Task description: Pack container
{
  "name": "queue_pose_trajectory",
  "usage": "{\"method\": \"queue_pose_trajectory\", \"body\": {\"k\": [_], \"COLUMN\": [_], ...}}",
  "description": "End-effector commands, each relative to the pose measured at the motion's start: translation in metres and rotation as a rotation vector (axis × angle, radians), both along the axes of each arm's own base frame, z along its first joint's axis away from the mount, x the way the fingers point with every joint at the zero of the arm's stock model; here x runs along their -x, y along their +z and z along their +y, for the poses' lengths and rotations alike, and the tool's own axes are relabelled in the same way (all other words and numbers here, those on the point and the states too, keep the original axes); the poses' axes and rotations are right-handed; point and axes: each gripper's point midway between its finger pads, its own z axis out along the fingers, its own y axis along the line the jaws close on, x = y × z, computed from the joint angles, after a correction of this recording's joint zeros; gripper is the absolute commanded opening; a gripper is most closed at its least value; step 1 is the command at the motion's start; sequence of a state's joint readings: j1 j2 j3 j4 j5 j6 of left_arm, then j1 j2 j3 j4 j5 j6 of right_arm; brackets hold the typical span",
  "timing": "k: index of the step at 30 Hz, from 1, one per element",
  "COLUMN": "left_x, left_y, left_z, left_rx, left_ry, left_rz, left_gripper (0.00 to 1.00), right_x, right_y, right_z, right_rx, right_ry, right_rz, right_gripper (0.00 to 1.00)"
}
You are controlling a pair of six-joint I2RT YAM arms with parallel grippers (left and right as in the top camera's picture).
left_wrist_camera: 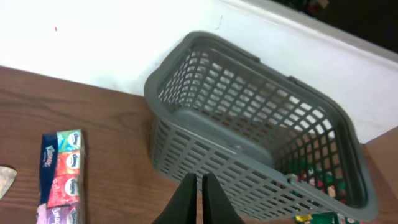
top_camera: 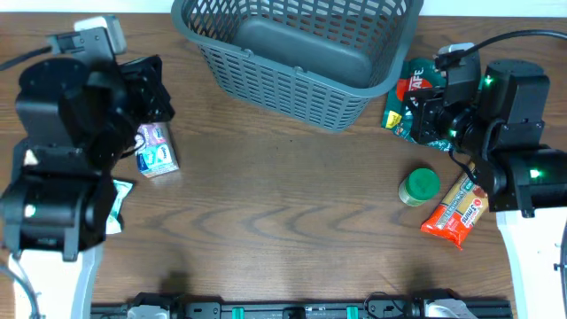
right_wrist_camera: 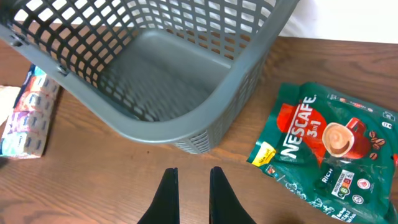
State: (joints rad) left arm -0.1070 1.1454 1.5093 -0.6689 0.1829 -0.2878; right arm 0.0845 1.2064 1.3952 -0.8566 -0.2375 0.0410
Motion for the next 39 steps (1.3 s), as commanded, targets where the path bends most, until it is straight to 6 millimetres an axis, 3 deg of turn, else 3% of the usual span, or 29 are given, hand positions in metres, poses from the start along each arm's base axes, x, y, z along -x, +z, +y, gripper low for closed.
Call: {"method": "queue_pose_trajectory", "body": {"k": [1,6,13,20,30,39], "left_x": [-0.020,-0.039,-0.058,-0.071,-0.090,-0.112], "left_y": [-0.014,-0.018,-0.001,0.000,-0.043,-0.084], "left_z": [-0.003,-0.016,-0.034,-0.065,-0.082,-0.087], "left_rx": [-0.013,0.001,-0.016,-0.106,-0.229,-0.265], "left_ry": [-0.002,-0.065,-0.151,-0.261,-0.359,-0.387], "left_rz": [0.049,0.075,0.053,0.048,0.110,0.186], "left_gripper": [0.06,0.05,0.05,0.06,0.06,0.06], "right_x": [-0.002,0.000,0.008,0.018,0.040,0.048], "right_y": [0.001,0.001,-0.003,-0.006,-0.016,-0.023], "right_z": [0.012,0.026,0.043,0.063,0.089,0.089], "right_rx": [0.005,0.004,0.010,0.041,0.135,0.167], "right_ry": [0.038,0.076,0.130,0.217,0.389,0.424], "right_rz": [-0.001,-0.003,0.019,0.018,0.021,0.047], "right_gripper": [0.01,0.01,0.01,0.01,0.01,0.01]}}
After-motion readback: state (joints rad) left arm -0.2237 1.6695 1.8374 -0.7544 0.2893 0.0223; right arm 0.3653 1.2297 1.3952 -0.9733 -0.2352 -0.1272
